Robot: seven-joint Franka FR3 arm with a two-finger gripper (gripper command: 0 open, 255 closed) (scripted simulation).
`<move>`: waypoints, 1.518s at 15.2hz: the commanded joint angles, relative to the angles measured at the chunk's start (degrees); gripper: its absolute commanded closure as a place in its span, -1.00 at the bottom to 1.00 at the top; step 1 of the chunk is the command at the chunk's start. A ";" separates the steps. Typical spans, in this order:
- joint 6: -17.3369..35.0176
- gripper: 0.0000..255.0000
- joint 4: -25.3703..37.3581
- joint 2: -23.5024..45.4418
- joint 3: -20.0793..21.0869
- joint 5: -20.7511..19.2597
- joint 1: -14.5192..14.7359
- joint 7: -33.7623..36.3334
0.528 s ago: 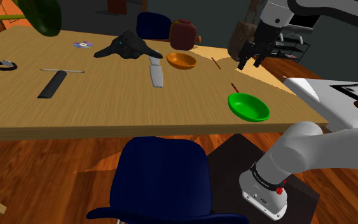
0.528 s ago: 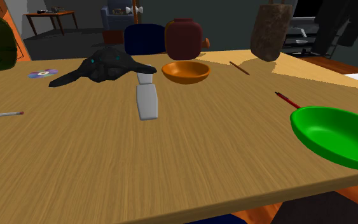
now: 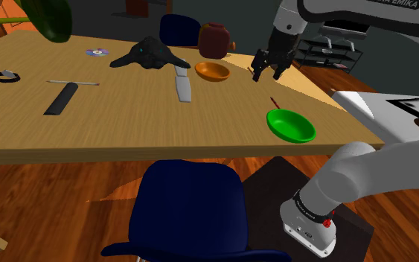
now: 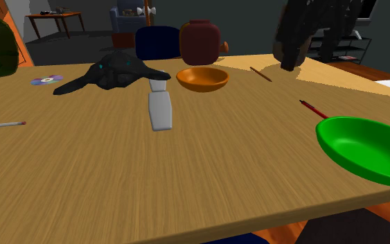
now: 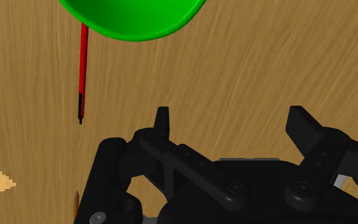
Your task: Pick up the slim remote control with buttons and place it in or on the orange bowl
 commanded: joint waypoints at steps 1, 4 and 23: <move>2.26 -1.00 0.83 3.27 1.13 0.65 0.00 2.23; 5.14 -1.00 3.53 9.15 2.94 1.34 0.03 5.68; 10.70 -1.00 38.63 51.82 8.82 -2.41 2.49 25.96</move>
